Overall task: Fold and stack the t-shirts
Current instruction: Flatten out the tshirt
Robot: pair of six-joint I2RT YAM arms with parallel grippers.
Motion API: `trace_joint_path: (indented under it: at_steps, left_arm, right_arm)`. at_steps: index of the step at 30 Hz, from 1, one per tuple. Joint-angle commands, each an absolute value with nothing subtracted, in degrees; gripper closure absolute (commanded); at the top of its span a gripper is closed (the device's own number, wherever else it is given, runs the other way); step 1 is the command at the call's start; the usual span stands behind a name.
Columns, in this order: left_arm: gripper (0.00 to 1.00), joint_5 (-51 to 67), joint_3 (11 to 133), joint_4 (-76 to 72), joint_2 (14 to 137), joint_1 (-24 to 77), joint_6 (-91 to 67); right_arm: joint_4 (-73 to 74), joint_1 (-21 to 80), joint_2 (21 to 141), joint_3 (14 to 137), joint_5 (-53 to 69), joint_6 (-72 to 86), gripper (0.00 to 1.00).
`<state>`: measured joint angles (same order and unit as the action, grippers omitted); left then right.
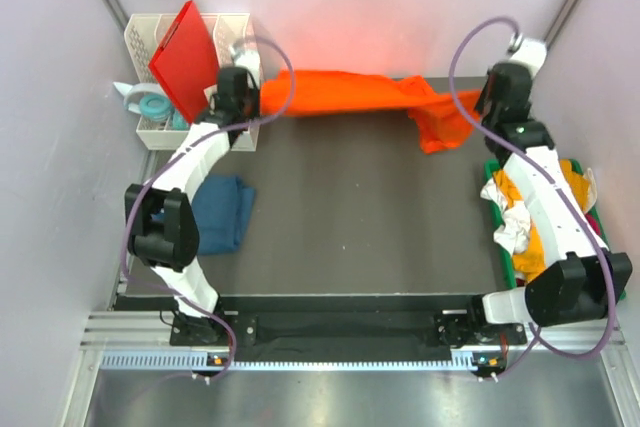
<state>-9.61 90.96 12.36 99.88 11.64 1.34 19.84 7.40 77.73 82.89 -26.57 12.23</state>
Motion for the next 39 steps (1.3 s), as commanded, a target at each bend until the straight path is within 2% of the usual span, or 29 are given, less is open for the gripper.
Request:
trace_joint_path:
  at_steps: [1,8,15,20,29,39]
  left_arm:
    - [1.0,-8.0,77.54,11.16,92.3,11.95,0.09]
    - [1.0,-4.67,64.88,21.15,81.48,11.95,2.37]
    - [1.0,-1.15,59.95,32.67,77.09,11.95,3.69]
    - [1.0,2.1,55.64,34.89,73.48,11.95,3.95]
    - [1.0,5.54,53.88,42.18,67.95,11.95,3.43]
    - [1.0,8.52,55.89,45.52,63.54,11.95,4.83]
  right_arm:
    - [16.26,9.22,70.41,71.74,-28.03,14.94,1.0]
    - [24.23,19.14,60.21,58.82,-32.69,20.81,1.0]
    - [33.65,30.4,55.29,50.99,-37.96,33.56,1.0]
    - [40.68,36.03,52.48,46.24,-39.37,43.57,1.0]
    - [57.11,47.01,48.61,45.53,-43.5,62.56,1.0]
    - [73.64,58.62,52.91,49.65,-44.91,80.5,1.0]
